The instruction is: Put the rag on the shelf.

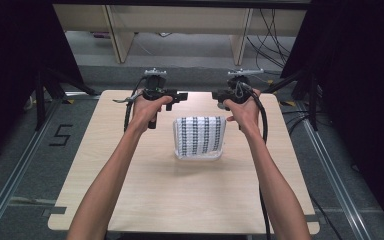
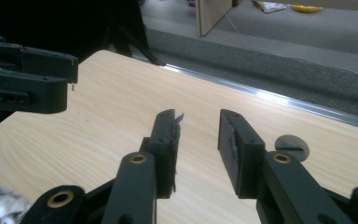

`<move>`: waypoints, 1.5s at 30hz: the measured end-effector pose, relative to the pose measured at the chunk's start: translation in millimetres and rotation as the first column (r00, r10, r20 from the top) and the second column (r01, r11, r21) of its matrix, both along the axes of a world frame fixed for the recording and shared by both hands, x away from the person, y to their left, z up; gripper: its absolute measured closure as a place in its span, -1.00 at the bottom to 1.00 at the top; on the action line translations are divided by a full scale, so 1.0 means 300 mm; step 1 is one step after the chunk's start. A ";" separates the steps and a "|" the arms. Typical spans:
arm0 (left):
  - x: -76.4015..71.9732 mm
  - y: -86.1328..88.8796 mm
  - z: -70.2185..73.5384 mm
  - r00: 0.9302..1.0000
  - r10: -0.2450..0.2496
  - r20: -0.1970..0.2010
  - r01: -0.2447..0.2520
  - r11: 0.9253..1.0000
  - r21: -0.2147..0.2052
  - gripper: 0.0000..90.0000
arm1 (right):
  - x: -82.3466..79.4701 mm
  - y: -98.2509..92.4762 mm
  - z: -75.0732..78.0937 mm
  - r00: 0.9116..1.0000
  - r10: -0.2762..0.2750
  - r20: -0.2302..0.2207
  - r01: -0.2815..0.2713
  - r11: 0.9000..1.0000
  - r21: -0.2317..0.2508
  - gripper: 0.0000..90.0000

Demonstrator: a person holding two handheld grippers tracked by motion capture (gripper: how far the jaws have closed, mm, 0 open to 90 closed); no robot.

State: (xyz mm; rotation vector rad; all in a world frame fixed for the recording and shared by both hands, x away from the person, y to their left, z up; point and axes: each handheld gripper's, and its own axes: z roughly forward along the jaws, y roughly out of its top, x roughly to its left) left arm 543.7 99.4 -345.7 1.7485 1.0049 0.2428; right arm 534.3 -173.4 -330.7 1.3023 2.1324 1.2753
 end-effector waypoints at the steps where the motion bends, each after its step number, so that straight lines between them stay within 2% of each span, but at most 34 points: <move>1: -0.009 0.014 0.005 1.000 0.004 -0.004 -0.004 1.000 -0.006 -0.01 | -0.008 -0.005 0.002 1.000 0.002 0.001 -0.002 1.000 0.000 0.46; 4: -0.019 0.027 0.009 1.000 0.006 -0.008 -0.006 1.000 -0.014 -0.03 | -0.016 -0.009 0.004 1.000 0.002 -0.007 -0.002 1.000 0.000 0.41; 6: -0.029 0.035 0.014 1.000 0.004 -0.006 -0.004 1.000 -0.007 -0.05 | -0.018 -0.019 0.008 1.000 0.021 0.008 -0.020 1.000 -0.013 0.40; 7: -0.041 0.043 0.018 1.000 -0.005 -0.004 0.005 1.000 -0.004 -0.06 | -0.029 -0.022 0.015 1.000 0.011 0.001 -0.011 1.000 0.005 0.36; 11: -0.058 0.049 0.025 1.000 -0.016 -0.002 0.016 1.000 0.000 -0.10 | -0.042 -0.023 0.024 1.000 0.011 -0.005 -0.011 1.000 0.010 0.32; 13: -0.071 0.053 0.027 1.000 -0.021 -0.003 0.022 1.000 0.004 -0.11 | -0.046 -0.030 0.028 0.999 0.028 0.017 -0.028 1.000 -0.014 0.30; 15: -0.081 0.058 0.030 1.000 -0.026 -0.006 0.026 1.000 0.010 -0.16 | -0.060 -0.025 0.030 1.000 0.031 0.000 -0.031 1.000 -0.002 0.24; 19: -0.102 0.066 0.040 1.000 -0.024 -0.017 0.025 1.000 0.006 -0.20 | -0.067 -0.030 0.033 0.999 0.048 0.017 -0.048 0.999 -0.016 0.16; 20: -0.107 0.067 0.042 1.000 -0.025 -0.018 0.025 1.000 0.008 -0.21 | -0.072 -0.028 0.033 0.999 0.050 0.008 -0.050 0.999 0.002 0.14; 22: -0.124 0.069 0.046 0.999 -0.029 -0.013 0.029 1.000 0.007 -0.26 | -0.078 -0.034 0.034 0.998 0.055 0.024 -0.055 0.998 -0.003 0.07; 26: -0.142 0.073 0.049 0.999 -0.037 -0.014 0.037 0.999 0.016 -0.31 | -0.091 -0.039 0.036 0.999 0.053 0.009 -0.053 0.999 0.009 0.01; 27: -0.152 0.076 0.049 0.999 -0.043 -0.013 0.043 0.999 0.018 -0.32 | -0.099 -0.045 0.039 0.998 0.057 0.028 -0.056 0.998 -0.005 -0.01; 30: -0.163 0.079 0.050 0.999 -0.044 -0.009 0.045 0.999 0.025 -0.33 | -0.112 -0.042 0.038 0.999 0.051 0.014 -0.051 0.999 0.018 -0.04; 32: -0.168 0.080 0.052 0.999 -0.045 -0.009 0.045 0.998 0.032 -0.34 | -0.113 -0.046 0.040 0.997 0.072 0.025 -0.072 0.997 0.002 -0.04; 37: -0.177 0.085 0.058 0.999 -0.045 -0.001 0.045 0.999 0.030 -0.34 | -0.128 -0.041 0.050 0.997 0.075 0.030 -0.075 0.997 0.013 -0.06; 40: -0.185 0.088 0.062 0.999 -0.045 0.006 0.045 0.998 0.040 -0.35 | -0.143 -0.037 0.059 0.995 0.088 0.041 -0.088 0.996 -0.001 -0.07; 45: -0.221 0.083 0.069 0.999 -0.048 0.027 0.046 0.997 0.062 -0.38 | -0.176 -0.045 0.059 0.993 0.101 0.054 -0.101 0.995 0.012 -0.11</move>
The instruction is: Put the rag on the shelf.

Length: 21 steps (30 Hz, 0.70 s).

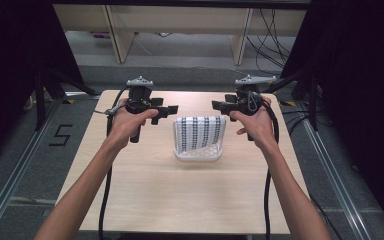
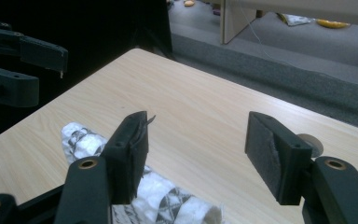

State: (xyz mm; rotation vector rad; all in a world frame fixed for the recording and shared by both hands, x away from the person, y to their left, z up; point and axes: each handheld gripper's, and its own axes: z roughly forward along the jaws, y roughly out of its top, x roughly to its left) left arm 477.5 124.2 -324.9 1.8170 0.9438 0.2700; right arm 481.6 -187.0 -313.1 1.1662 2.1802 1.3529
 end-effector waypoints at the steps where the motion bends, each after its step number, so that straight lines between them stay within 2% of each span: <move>1: 0.000 0.000 0.000 1.000 0.000 0.000 0.000 1.000 0.000 -0.39 | 0.000 0.000 0.000 1.000 0.000 0.000 0.000 1.000 0.000 -0.11; 5: -0.026 0.001 0.000 1.000 -0.019 0.003 0.019 1.000 0.002 -0.43 | -0.022 -0.010 -0.001 1.000 0.002 0.006 -0.002 1.000 -0.007 -0.17; 6: -0.032 0.002 0.000 1.000 -0.021 0.006 0.021 1.000 -0.005 -0.45 | -0.028 -0.011 -0.001 1.000 0.008 -0.003 -0.008 1.000 0.009 -0.20; 10: -0.063 0.009 0.001 1.000 -0.021 0.018 0.022 1.000 -0.008 -0.56 | -0.059 -0.021 0.009 0.999 0.021 0.028 -0.022 1.000 0.009 -0.28; 12: -0.071 0.012 0.002 1.000 -0.023 0.020 0.024 1.000 -0.011 -0.57 | -0.067 -0.018 0.010 1.000 0.020 0.015 -0.020 1.000 0.022 -0.29; 14: -0.084 0.014 0.003 0.999 -0.029 0.016 0.029 0.999 -0.016 -0.60 | -0.081 -0.018 0.012 1.000 0.022 0.019 -0.023 1.000 0.020 -0.33; 15: -0.090 0.013 0.001 0.999 -0.031 0.022 0.031 0.999 -0.019 -0.61 | -0.084 -0.020 0.013 0.999 0.035 0.036 -0.035 0.999 0.007 -0.35; 16: -0.098 0.013 0.001 0.999 -0.031 0.022 0.031 0.999 -0.014 -0.62 | -0.092 -0.018 0.014 0.999 0.027 0.021 -0.028 0.999 0.019 -0.37; 21: -0.134 0.010 -0.009 0.999 -0.043 0.029 0.043 0.999 -0.001 -0.62 | -0.115 -0.021 0.011 0.999 0.035 0.034 -0.036 0.999 0.009 -0.39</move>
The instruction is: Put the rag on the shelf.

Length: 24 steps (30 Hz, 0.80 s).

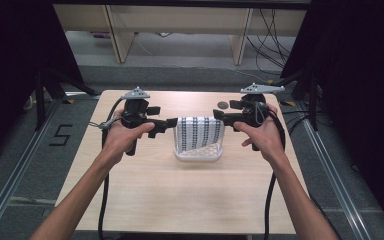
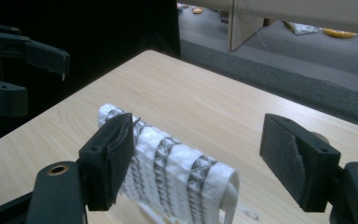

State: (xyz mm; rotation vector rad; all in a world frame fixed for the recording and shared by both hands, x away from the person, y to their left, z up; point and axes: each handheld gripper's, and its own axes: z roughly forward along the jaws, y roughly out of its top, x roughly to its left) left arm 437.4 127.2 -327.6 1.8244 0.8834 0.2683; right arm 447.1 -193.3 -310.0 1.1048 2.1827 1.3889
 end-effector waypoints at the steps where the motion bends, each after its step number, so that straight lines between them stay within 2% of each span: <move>1: -0.007 0.002 0.000 1.000 0.001 -0.001 -0.001 1.000 0.005 -0.62 | -0.007 -0.002 -0.003 1.000 0.000 0.017 0.000 1.000 0.001 -0.39; 2: -0.012 0.001 -0.003 1.000 -0.002 0.004 0.002 1.000 -0.005 -0.62 | -0.007 -0.002 -0.003 1.000 0.000 0.017 0.000 1.000 0.001 -0.39; 3: -0.018 0.002 -0.002 1.000 -0.006 0.000 0.006 1.000 0.006 -0.62 | -0.010 -0.001 -0.002 1.000 0.009 0.002 -0.009 1.000 0.005 -0.39; 6: -0.034 0.001 -0.007 1.000 -0.007 0.010 0.008 1.000 -0.005 -0.62 | -0.016 -0.004 -0.004 1.000 0.014 0.017 -0.014 1.000 0.001 -0.39; 8: -0.042 0.001 -0.009 1.000 -0.011 0.015 0.011 1.000 0.005 -0.62 | -0.027 -0.002 -0.004 1.000 0.005 0.002 -0.005 1.000 0.009 -0.39; 9: -0.046 0.001 -0.010 1.000 -0.011 0.022 0.011 1.000 0.019 -0.62 | -0.025 -0.006 -0.005 1.000 0.012 0.018 -0.012 1.000 -0.005 -0.39; 11: -0.058 0.005 -0.011 0.999 -0.004 0.035 0.003 0.999 0.041 -0.62 | -0.032 -0.005 -0.009 1.000 0.020 0.016 -0.020 1.000 0.006 -0.39; 15: -0.079 0.010 -0.015 0.999 -0.019 0.033 0.018 0.999 0.030 -0.62 | -0.049 -0.006 -0.010 1.000 0.012 0.000 -0.012 1.000 0.004 -0.39; 16: -0.084 0.009 -0.018 0.999 -0.021 0.034 0.021 1.000 0.021 -0.62 | -0.048 -0.008 -0.013 1.000 0.016 0.019 -0.016 1.000 -0.001 -0.39; 19: -0.094 0.009 -0.020 0.999 -0.030 0.039 0.029 0.999 0.021 -0.62 | -0.055 -0.007 -0.013 1.000 0.020 0.010 -0.020 1.000 0.012 -0.39; 20: -0.099 0.011 -0.021 0.999 -0.035 0.038 0.034 0.999 0.027 -0.62 | -0.058 -0.007 -0.014 1.000 0.009 0.024 -0.010 1.000 0.010 -0.39; 21: -0.106 0.011 -0.023 0.999 -0.033 0.039 0.032 0.999 0.032 -0.62 | -0.060 -0.009 -0.014 0.999 0.022 0.023 -0.023 1.000 0.007 -0.39; 22: -0.112 0.011 -0.028 0.998 -0.038 0.042 0.037 0.999 0.039 -0.62 | -0.067 -0.009 -0.013 1.000 0.018 0.011 -0.019 1.000 0.010 -0.39; 23: -0.116 0.009 -0.031 0.998 -0.037 0.045 0.035 0.999 0.032 -0.62 | -0.067 -0.010 -0.016 0.999 0.031 0.035 -0.031 1.000 0.005 -0.39; 24: -0.121 0.011 -0.033 0.998 -0.041 0.044 0.039 0.998 0.038 -0.62 | -0.072 -0.011 -0.015 0.999 0.032 0.030 -0.032 0.999 0.005 -0.39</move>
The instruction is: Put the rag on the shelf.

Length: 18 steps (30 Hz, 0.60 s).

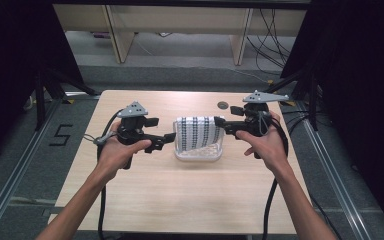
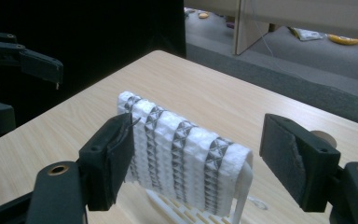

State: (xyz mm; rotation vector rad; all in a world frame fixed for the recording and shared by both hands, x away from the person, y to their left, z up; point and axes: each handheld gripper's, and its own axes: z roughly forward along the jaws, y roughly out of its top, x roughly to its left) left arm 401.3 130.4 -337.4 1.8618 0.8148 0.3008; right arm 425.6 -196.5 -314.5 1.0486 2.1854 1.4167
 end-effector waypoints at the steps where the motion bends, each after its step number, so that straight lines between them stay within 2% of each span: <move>1: -0.006 0.000 -0.004 1.000 -0.002 0.002 0.002 1.000 -0.010 -0.62 | -0.008 0.000 -0.003 1.000 0.011 0.006 -0.011 1.000 0.007 -0.39; 3: -0.021 0.002 -0.010 1.000 -0.008 0.007 0.008 1.000 -0.012 -0.62 | -0.015 -0.002 -0.004 1.000 0.004 0.022 -0.003 1.000 -0.010 -0.39; 4: -0.021 0.002 -0.010 1.000 -0.008 0.007 0.008 1.000 -0.012 -0.62 | -0.023 0.003 -0.006 1.000 0.003 -0.010 -0.003 1.000 0.010 -0.39; 5: -0.026 0.003 -0.011 1.000 -0.009 0.006 0.009 1.000 -0.005 -0.62 | -0.023 0.003 -0.006 1.000 0.003 -0.010 -0.003 1.000 0.010 -0.39; 6: -0.031 0.000 -0.016 1.000 -0.009 0.010 0.009 1.000 -0.012 -0.62 | -0.021 0.001 -0.010 1.000 0.008 0.008 -0.008 1.000 -0.003 -0.39; 7: -0.035 0.000 -0.017 1.000 -0.012 0.008 0.012 1.000 -0.001 -0.62 | -0.029 0.003 -0.011 1.000 0.003 -0.015 -0.003 1.000 0.002 -0.39; 9: -0.043 -0.002 -0.022 1.000 -0.017 0.012 0.017 1.000 0.004 -0.62 | -0.034 0.004 -0.017 1.000 0.008 -0.009 -0.008 1.000 0.002 -0.39; 10: -0.046 -0.004 -0.024 1.000 -0.021 0.010 0.021 1.000 -0.005 -0.62 | -0.032 0.003 -0.021 1.000 0.020 0.010 -0.020 1.000 -0.003 -0.39; 12: -0.052 -0.005 -0.028 1.000 -0.025 0.014 0.025 1.000 -0.009 -0.62 | -0.043 0.006 -0.021 1.000 0.015 -0.010 -0.015 1.000 0.008 -0.39; 13: -0.059 -0.005 -0.029 1.000 -0.027 0.012 0.027 1.000 0.003 -0.62 | -0.045 0.006 -0.025 1.000 0.023 0.000 -0.023 1.000 0.006 -0.39; 15: -0.062 -0.006 -0.032 0.999 -0.032 0.016 0.033 0.999 -0.004 -0.62 | -0.051 0.007 -0.024 1.000 0.013 -0.009 -0.013 1.000 0.005 -0.39; 16: -0.070 -0.005 -0.034 0.999 -0.029 0.013 0.029 1.000 0.000 -0.62 | -0.058 0.005 -0.028 1.000 0.004 0.002 -0.004 1.000 0.000 -0.39; 18: -0.073 -0.005 -0.036 0.999 -0.033 0.016 0.033 0.999 -0.005 -0.62 | -0.055 0.000 -0.027 1.000 0.020 0.009 -0.020 1.000 -0.015 -0.39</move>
